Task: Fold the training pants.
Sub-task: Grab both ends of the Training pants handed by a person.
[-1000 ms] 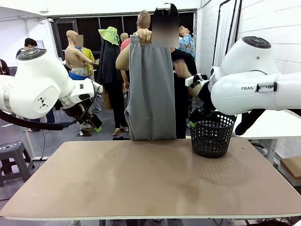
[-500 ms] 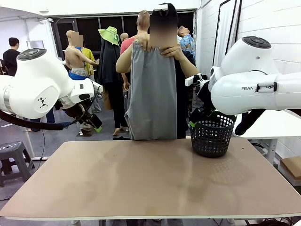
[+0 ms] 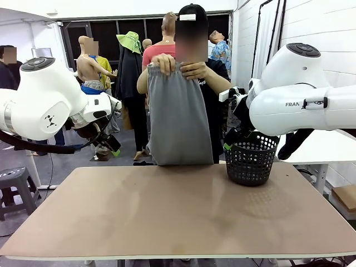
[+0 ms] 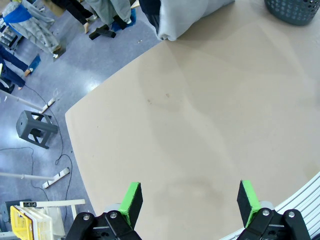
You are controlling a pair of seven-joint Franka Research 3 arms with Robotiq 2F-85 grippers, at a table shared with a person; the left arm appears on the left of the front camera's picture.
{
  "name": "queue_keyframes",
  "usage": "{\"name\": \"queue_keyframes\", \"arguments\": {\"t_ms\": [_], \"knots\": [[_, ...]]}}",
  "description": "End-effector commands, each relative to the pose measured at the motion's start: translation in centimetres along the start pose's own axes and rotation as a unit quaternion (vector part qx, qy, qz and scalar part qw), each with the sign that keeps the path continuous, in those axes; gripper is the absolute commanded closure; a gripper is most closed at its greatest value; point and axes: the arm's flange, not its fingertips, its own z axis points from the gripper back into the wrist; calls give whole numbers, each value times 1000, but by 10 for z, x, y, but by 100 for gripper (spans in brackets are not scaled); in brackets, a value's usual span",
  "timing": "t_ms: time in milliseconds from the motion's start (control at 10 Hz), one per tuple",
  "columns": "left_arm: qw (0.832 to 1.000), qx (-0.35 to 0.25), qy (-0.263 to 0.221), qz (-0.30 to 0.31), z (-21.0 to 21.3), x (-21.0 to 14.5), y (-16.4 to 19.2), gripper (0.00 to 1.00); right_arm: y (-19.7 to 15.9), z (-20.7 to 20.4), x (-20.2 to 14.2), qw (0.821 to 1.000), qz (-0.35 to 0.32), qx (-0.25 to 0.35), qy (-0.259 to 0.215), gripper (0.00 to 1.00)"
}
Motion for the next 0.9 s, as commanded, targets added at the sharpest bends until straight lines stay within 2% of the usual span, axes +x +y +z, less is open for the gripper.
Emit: {"name": "queue_keyframes", "arguments": {"t_ms": [0,800], "knots": [[1000,-5,-7,3,-1,0,1,0,0,0,1,1000,1,1,-4,0],[1000,-5,-7,3,-1,0,1,0,0,0,1,1000,1,1,-4,0]]}}
